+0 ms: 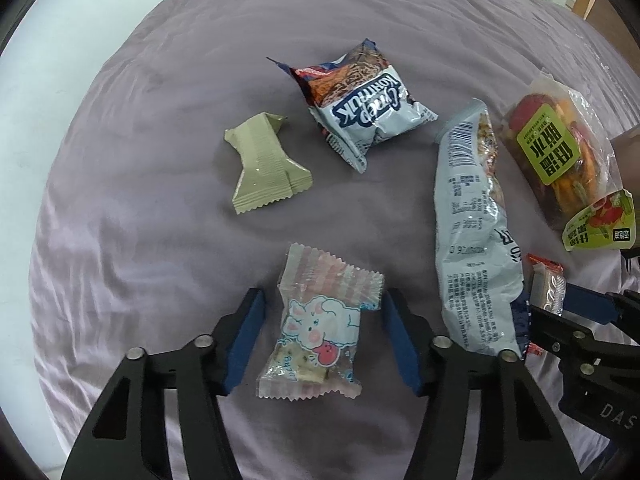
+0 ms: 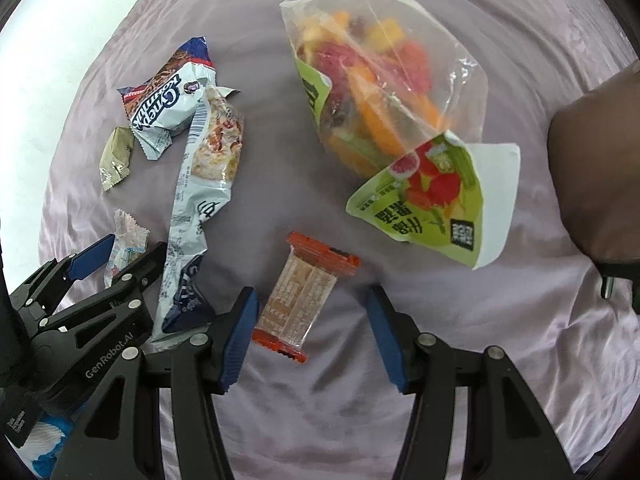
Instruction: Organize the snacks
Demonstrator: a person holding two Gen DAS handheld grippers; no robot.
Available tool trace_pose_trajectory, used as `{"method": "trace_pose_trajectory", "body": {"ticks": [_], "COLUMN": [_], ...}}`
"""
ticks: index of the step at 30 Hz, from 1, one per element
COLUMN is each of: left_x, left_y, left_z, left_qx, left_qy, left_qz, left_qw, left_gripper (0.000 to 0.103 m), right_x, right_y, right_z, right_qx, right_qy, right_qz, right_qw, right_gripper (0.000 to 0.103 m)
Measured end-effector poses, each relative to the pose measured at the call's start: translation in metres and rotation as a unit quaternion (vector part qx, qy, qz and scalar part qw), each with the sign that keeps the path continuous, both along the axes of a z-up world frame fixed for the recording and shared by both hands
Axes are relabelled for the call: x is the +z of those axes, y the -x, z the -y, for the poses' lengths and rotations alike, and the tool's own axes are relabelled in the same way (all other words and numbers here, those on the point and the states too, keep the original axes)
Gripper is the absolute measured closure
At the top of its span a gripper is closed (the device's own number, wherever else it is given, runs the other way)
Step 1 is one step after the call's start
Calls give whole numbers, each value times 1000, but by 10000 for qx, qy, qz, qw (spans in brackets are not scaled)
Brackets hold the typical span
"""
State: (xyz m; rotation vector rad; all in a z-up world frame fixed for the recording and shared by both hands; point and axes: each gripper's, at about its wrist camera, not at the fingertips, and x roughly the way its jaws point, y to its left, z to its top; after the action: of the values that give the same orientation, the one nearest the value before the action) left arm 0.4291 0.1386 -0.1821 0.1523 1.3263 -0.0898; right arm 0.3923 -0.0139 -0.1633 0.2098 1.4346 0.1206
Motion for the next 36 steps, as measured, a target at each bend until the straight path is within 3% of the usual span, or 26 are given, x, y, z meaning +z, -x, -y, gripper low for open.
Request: {"method": "trace_pose_trajectory", "body": {"ticks": [3, 4, 6, 8, 9, 18, 36], "left_x": [0, 0, 0, -2, -2, -8, 8], "left_y": [-2, -2, -3, -4, -4, -2, 4], "left_z": [7, 9, 12, 15, 16, 19, 39], "left_qx": [-31, -34, -32, -1, 7, 33, -59], "left_qy": [12, -4, -5, 20, 27, 69, -56], "left_qz": [-17, -14, -4, 5, 9, 62, 170], "left_qw": [10000, 10000, 10000, 10000, 10000, 10000, 9998], "left_gripper": [62, 63, 63, 63, 64, 73, 77], "right_x": [-1, -1, -3, -4, -4, -4, 11], "right_y": [-4, -5, -7, -8, -9, 2, 23], "right_z": [2, 2, 2, 0, 0, 3, 6], "right_qx": [71, 108, 154, 211, 270, 570, 817], "right_qy": [-2, 0, 11, 16, 7, -47, -177], "right_qz": [5, 16, 13, -10, -9, 105, 288], "right_qw": [10000, 9999, 9999, 9998, 9996, 9983, 9961], "right_gripper": [36, 43, 59, 92, 103, 103, 103]}}
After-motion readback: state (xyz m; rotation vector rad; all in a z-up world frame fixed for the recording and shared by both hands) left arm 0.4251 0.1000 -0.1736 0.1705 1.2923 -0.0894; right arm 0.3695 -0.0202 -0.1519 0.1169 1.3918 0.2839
